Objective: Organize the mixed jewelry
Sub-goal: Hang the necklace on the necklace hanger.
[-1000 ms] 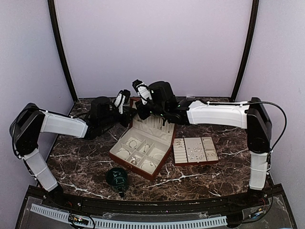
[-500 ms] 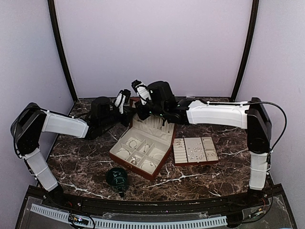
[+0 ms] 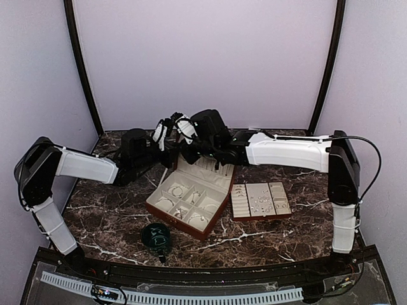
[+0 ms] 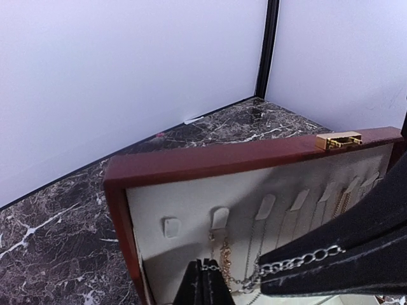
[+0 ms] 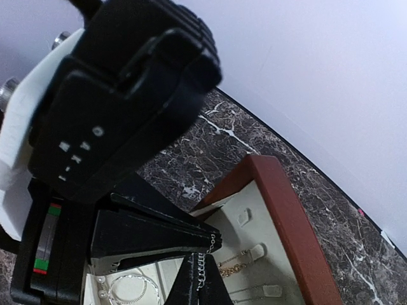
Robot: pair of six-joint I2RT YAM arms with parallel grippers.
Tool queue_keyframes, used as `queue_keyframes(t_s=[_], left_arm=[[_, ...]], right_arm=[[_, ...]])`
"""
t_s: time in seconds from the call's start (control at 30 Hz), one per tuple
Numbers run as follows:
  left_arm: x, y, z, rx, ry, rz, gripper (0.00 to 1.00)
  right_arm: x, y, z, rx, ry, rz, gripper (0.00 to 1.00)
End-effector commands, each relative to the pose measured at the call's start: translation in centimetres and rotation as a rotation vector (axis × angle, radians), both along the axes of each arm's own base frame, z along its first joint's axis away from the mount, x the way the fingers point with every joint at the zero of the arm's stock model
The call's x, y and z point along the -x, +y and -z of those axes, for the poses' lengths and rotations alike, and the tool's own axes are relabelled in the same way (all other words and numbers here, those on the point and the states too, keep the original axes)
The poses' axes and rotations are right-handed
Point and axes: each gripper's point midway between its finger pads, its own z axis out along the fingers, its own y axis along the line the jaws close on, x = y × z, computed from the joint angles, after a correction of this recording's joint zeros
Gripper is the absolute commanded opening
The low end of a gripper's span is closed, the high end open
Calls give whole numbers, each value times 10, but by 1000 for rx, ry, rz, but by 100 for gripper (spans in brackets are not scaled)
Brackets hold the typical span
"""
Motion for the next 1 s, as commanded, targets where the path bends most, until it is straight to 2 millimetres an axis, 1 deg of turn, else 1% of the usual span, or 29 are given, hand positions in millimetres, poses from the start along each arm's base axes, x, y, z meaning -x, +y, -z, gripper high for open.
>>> queue_keyframes(t_s=[0.0, 0.1, 0.17, 0.27, 0.43, 0.57, 0.77, 0.97], left_arm=[[-7, -4, -14, 22, -21, 14, 0], [-7, -5, -13, 21, -17, 16, 0], [-7, -5, -12, 20, -17, 15, 0], [-8, -3, -10, 13, -16, 3, 0], [-12, 10, -4, -1, -5, -71, 0], [-10, 12, -3, -5, 1, -79, 0], [-12, 16, -6, -3, -3, -104, 0], [-12, 16, -19, 20, -23, -105, 0]], right_arm=[[-10, -2, -3, 33, -35, 43, 0], [-10, -2, -8, 22, -36, 31, 0], [-8, 0, -9, 18, -30, 14, 0], [-7, 1, -5, 13, -15, 16, 0], [-15, -2, 1, -10, 7, 81, 0], [-19, 0, 7, -30, 26, 116, 0], [-30, -2, 9, -50, 25, 188, 0], [-37, -3, 5, -96, 18, 231, 0]])
